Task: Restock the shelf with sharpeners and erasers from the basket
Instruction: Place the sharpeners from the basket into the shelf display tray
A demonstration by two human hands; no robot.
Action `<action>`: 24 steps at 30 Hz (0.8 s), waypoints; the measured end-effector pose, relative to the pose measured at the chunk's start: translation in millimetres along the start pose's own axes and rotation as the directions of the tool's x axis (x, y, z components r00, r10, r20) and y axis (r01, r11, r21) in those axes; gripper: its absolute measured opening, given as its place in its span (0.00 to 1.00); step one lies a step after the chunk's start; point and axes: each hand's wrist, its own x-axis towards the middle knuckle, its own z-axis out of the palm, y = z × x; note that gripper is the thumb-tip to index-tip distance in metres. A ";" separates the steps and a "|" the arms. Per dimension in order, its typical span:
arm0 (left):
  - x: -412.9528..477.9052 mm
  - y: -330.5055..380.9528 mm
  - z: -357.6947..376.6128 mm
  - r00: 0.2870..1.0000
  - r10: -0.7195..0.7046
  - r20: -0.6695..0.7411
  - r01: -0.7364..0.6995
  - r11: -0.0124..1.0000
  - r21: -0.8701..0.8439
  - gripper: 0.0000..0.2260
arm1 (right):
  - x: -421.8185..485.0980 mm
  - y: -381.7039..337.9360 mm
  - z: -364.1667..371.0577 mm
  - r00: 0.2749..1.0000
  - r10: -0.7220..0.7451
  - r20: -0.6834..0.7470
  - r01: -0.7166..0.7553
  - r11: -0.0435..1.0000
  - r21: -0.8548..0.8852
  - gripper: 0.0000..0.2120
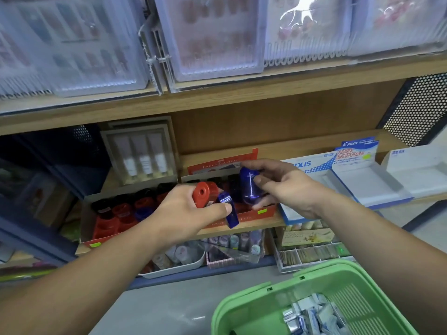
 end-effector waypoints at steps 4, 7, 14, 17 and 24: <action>7.6 -0.1 6.2 0.995 -0.069 -0.075 0.072 0.997 0.027 0.23 | 3.3 -1.6 -18.8 0.971 -0.039 -0.238 0.018 0.996 -0.089 0.11; 12.4 2.0 11.1 0.989 -0.085 -0.121 0.089 0.996 0.023 0.15 | 7.1 3.4 -23.4 0.957 -0.045 -0.288 -0.007 0.984 -0.177 0.09; 16.2 3.5 15.4 0.985 -0.094 -0.142 0.088 0.995 -0.046 0.09 | 16.7 14.5 -22.4 0.939 -0.179 -0.294 0.002 0.857 -0.515 0.12; 18.3 1.7 13.7 0.983 -0.102 -0.153 0.094 0.994 -0.061 0.11 | 16.0 8.0 -26.0 0.952 -0.185 -0.243 0.010 0.815 -0.580 0.10; 18.0 -0.6 13.4 0.986 -0.101 -0.133 0.092 0.993 -0.077 0.10 | 15.0 10.7 -28.8 0.969 -0.131 -0.210 -0.006 0.836 -0.548 0.10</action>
